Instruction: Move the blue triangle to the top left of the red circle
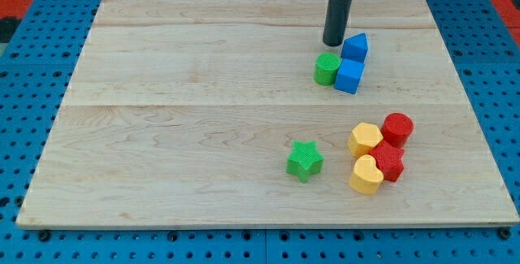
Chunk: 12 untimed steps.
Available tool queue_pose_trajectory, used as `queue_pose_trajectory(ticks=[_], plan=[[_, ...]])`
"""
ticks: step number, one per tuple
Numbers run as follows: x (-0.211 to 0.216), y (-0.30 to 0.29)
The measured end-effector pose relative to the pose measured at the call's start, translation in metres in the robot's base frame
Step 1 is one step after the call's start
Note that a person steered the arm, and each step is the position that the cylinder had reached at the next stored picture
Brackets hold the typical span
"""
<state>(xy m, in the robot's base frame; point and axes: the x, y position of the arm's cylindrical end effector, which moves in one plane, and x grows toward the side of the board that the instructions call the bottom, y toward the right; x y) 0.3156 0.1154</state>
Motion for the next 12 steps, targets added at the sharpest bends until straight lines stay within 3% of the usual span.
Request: queue_pose_trajectory(ticks=[5,7,8,9,12], plan=[[-0.023,0.062],[0.044,0.061],[0.045,0.061],[0.014,0.064],[0.005,0.058]])
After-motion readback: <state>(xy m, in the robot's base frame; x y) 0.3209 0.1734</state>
